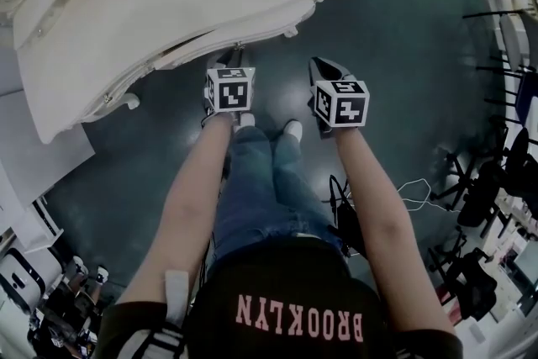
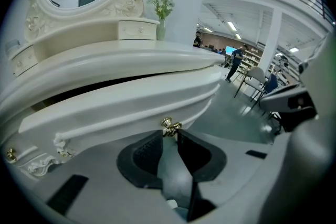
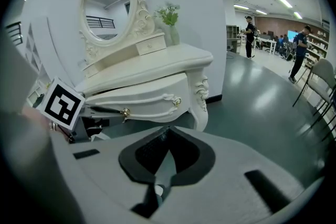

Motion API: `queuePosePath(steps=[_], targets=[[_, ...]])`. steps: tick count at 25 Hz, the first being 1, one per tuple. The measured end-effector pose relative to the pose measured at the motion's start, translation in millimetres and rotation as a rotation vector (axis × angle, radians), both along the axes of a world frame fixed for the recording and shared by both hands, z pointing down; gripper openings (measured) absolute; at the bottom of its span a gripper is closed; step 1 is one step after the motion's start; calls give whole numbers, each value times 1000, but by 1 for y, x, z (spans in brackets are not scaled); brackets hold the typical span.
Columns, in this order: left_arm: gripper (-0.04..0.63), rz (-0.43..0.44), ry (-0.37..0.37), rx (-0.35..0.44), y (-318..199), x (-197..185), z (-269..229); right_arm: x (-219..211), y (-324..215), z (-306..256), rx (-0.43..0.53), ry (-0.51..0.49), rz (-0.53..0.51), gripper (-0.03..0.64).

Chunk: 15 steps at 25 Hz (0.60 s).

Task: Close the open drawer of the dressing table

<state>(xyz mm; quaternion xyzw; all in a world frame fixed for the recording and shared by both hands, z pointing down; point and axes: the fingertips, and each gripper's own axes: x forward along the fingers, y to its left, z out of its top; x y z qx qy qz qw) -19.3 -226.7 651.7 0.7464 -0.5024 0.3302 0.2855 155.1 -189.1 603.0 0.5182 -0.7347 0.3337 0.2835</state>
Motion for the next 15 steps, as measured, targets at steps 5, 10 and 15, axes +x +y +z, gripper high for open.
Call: queuePosePath(steps=[5,10,15], targets=[[83,-16,3,10,-12,-5,0,-3,-10,0,18,25,-21,-9],[83,-26,8,15,-23,-9,1,-2,-14,3,18,29,-22,-9],[83,-29,1,25,-36,-13,-1,-3,-19,5,13,35,-23,-9]])
